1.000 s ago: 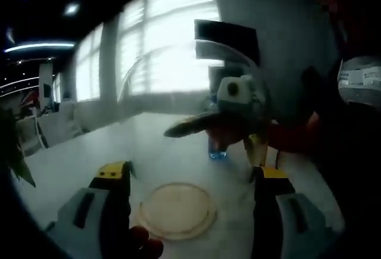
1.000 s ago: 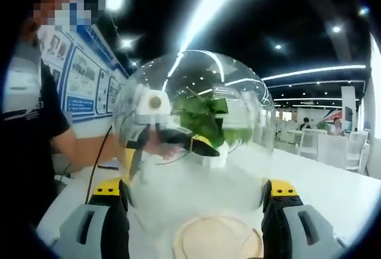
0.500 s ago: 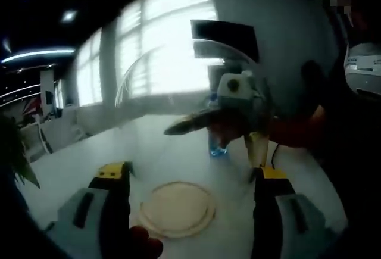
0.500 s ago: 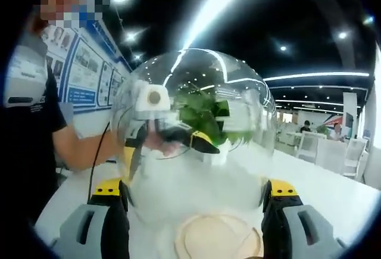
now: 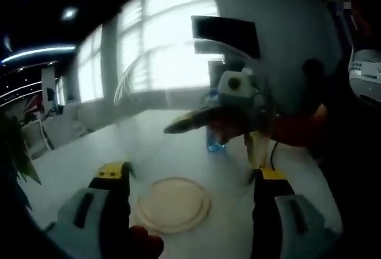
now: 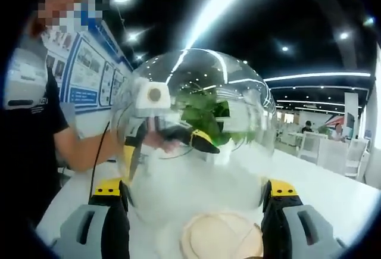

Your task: Open the cover put in the Mizone put the cover back on

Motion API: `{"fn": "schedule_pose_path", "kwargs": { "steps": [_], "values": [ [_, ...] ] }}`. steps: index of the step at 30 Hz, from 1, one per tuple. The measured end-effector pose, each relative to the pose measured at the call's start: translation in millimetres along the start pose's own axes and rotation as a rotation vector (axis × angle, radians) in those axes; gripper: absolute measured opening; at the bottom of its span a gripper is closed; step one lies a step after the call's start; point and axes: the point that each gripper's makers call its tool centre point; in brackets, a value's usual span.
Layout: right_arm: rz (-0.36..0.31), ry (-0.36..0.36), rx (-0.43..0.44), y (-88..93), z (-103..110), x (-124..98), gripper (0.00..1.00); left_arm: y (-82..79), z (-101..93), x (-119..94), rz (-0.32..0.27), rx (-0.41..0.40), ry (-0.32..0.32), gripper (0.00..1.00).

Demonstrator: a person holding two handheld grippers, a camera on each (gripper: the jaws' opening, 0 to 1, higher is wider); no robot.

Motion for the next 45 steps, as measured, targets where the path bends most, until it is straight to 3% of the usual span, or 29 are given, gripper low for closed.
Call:
{"fn": "schedule_pose_path", "kwargs": {
  "steps": [5, 27, 45],
  "values": [
    [0.007, 0.001, -0.003, 0.7, 2.4, -1.0, 0.86, 0.2, -2.5, -0.8, 0.04, 0.017, -0.008, 0.72],
    [-0.011, -0.025, 0.004, -2.8, 46.5, -5.8, 0.86, -0.6, -37.5, -25.8, 0.018, -0.003, -0.023, 0.72],
    [0.0, -0.028, 0.021, -5.5, 62.8, -11.8, 0.86, -1.3, -53.9, -34.6, 0.003, -0.033, -0.014, 0.72]
  ]
}}
Point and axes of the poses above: the point that each gripper's makers call its tool centre point, and the gripper's own axes: x roughly forward along the fingers, z roughly to its left, y roughly out of its underside, and after that the axes turned 13 degrees about -y, right-handed
